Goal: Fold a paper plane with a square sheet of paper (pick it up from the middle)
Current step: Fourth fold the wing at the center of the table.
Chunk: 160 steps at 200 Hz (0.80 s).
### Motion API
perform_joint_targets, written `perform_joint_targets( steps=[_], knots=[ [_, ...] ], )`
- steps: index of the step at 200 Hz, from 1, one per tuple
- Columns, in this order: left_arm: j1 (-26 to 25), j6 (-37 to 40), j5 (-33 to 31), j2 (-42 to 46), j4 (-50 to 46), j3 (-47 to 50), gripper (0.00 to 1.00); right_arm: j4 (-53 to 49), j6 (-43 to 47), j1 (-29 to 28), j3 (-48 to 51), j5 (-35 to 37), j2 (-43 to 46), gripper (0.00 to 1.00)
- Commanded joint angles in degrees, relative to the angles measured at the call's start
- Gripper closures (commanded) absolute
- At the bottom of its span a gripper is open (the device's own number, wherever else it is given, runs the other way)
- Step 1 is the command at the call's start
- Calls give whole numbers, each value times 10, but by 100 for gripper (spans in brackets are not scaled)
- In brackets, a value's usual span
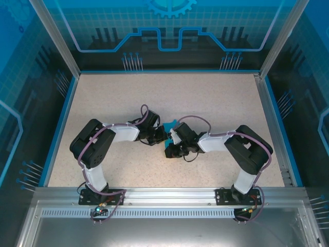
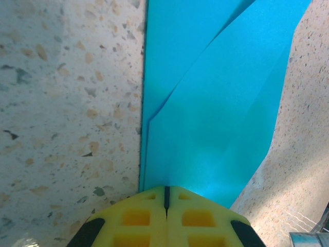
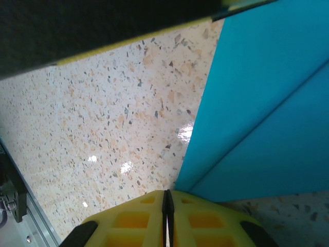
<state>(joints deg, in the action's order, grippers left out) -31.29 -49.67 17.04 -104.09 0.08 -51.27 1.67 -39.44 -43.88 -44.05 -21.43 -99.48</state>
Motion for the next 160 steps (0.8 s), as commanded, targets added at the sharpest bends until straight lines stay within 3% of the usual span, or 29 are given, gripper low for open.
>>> perform_joint_targets(
  steps=[1,39,160],
  knots=[
    [-2,-10,-17,-18,-67,21,100,-34,-13,2,13,16,44,88],
    [-2,-8,-11,-18,-61,19,100,2,-34,38,14,36,87,88],
    [-3,-1,9,-3,-59,3,100,35,-39,47,-42,-1,-42,90]
  ],
)
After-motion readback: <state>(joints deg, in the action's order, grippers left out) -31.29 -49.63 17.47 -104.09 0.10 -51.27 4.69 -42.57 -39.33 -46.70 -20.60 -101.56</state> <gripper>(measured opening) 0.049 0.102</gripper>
